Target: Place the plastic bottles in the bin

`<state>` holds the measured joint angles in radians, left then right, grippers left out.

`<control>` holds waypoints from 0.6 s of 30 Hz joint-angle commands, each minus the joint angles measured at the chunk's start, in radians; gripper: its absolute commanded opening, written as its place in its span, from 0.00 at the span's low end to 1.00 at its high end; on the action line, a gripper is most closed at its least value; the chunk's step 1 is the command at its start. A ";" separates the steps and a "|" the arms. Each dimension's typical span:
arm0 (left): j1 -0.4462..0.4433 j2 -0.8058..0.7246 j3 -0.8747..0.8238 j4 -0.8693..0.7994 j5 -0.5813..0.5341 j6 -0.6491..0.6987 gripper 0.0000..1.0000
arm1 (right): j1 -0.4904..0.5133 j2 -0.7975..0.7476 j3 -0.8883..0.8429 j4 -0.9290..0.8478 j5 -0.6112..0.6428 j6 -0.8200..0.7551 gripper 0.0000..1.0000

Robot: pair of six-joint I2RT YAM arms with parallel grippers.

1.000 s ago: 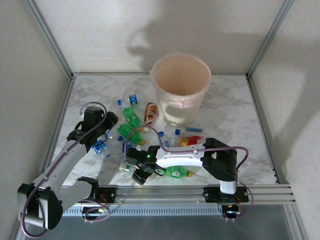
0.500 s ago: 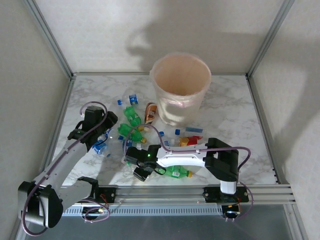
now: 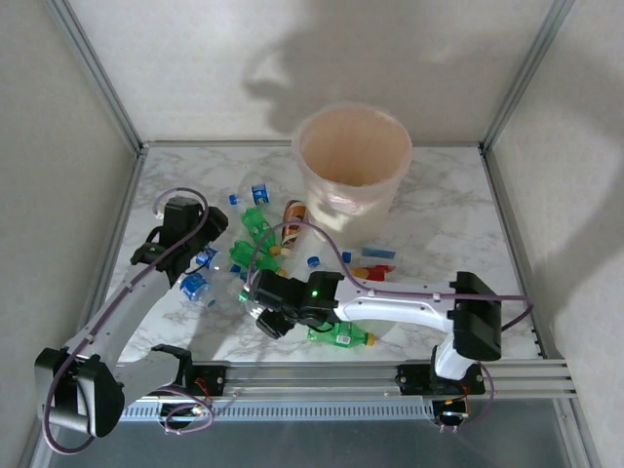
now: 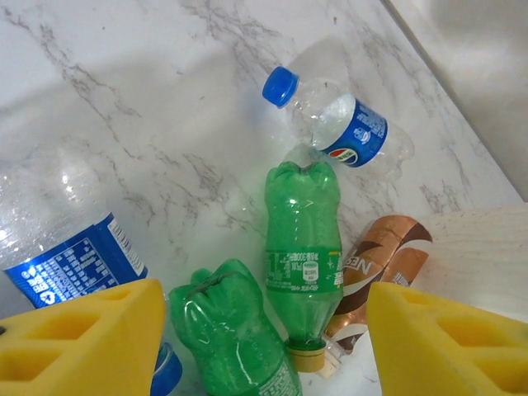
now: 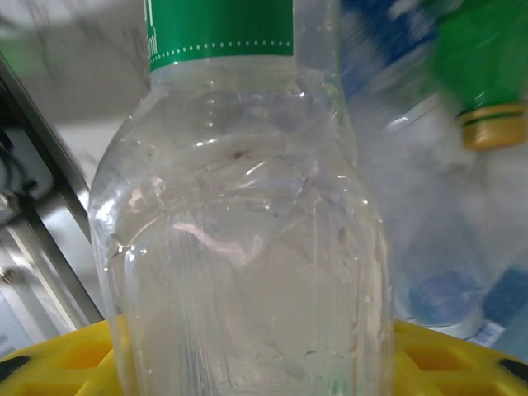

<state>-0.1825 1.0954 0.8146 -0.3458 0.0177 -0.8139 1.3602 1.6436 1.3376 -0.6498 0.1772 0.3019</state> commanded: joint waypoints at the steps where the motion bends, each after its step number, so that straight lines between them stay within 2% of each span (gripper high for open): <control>1: -0.011 0.016 0.066 -0.022 -0.036 0.018 0.66 | -0.005 -0.088 0.070 0.006 0.161 0.041 0.47; 6: -0.053 0.051 0.133 -0.027 -0.065 0.033 0.65 | -0.087 -0.172 0.137 0.015 0.287 0.107 0.47; 10: -0.079 0.081 0.154 -0.020 -0.062 0.033 0.65 | -0.166 -0.203 0.266 -0.018 0.426 0.145 0.51; 12: -0.085 0.095 0.163 -0.018 -0.061 0.038 0.65 | -0.224 -0.200 0.343 -0.043 0.455 0.165 0.52; 18: -0.089 0.128 0.191 -0.016 -0.050 0.051 0.65 | -0.455 -0.103 0.608 -0.138 0.373 0.187 0.50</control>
<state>-0.2630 1.2167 0.9665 -0.3561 -0.0193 -0.7853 0.9695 1.4971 1.8557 -0.7219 0.5476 0.4610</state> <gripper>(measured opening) 0.652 0.543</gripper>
